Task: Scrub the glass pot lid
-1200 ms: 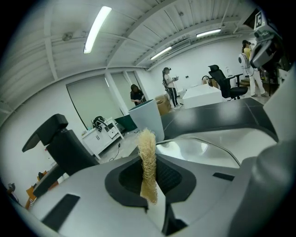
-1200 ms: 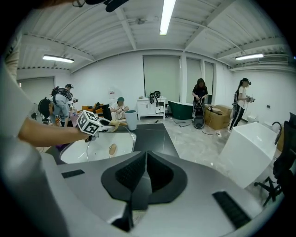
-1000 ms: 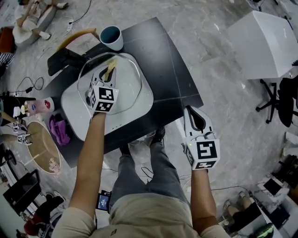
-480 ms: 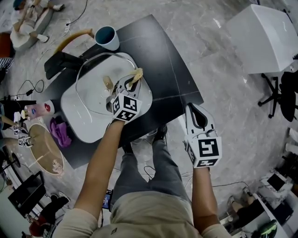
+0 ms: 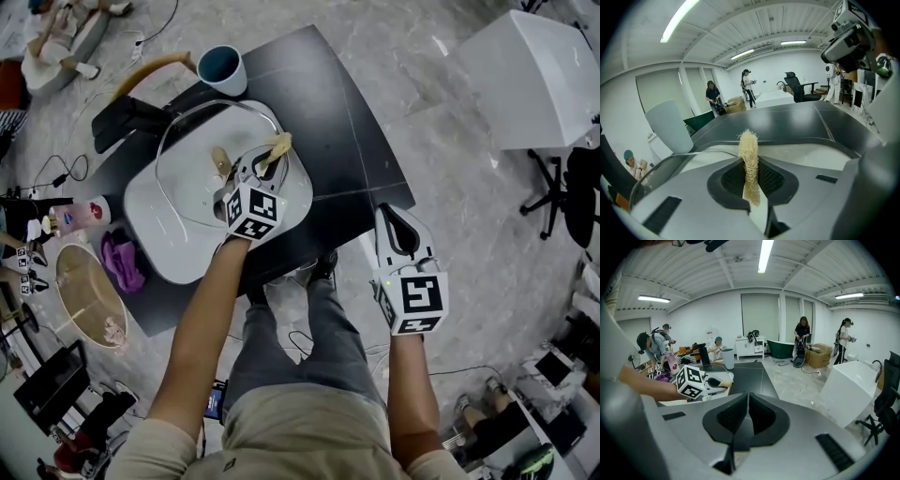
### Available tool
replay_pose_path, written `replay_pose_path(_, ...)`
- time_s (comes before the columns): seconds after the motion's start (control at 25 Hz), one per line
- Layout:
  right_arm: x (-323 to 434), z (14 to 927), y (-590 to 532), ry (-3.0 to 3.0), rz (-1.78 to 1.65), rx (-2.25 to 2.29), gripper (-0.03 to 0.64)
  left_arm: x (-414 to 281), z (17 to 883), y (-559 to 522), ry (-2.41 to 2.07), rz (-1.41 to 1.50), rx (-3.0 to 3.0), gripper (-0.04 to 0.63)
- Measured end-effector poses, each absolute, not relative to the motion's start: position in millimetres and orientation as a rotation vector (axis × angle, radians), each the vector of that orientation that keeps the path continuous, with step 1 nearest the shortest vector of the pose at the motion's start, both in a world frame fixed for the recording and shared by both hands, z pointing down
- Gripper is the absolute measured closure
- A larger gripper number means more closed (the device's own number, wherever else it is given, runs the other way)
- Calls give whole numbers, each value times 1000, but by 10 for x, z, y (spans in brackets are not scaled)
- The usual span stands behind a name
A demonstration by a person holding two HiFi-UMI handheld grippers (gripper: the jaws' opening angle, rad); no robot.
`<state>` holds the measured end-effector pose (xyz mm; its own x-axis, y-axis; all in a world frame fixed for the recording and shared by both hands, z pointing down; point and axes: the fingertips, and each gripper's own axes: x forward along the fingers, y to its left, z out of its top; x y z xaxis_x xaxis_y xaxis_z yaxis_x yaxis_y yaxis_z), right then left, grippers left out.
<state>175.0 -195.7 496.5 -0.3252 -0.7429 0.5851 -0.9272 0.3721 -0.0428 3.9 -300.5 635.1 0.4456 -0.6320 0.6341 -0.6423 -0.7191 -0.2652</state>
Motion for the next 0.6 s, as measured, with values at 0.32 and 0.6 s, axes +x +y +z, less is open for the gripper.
replay_pose_path(0.32,1526,5010,-1986,-2179,513,1400,589,-917,6164,-3252,-1379,1223,2552,546)
replay_pose_path(0.6,1216,5038,-1997,-2206,507,1343,589,-2005,5704,-3405,-1687,1268,2407,548)
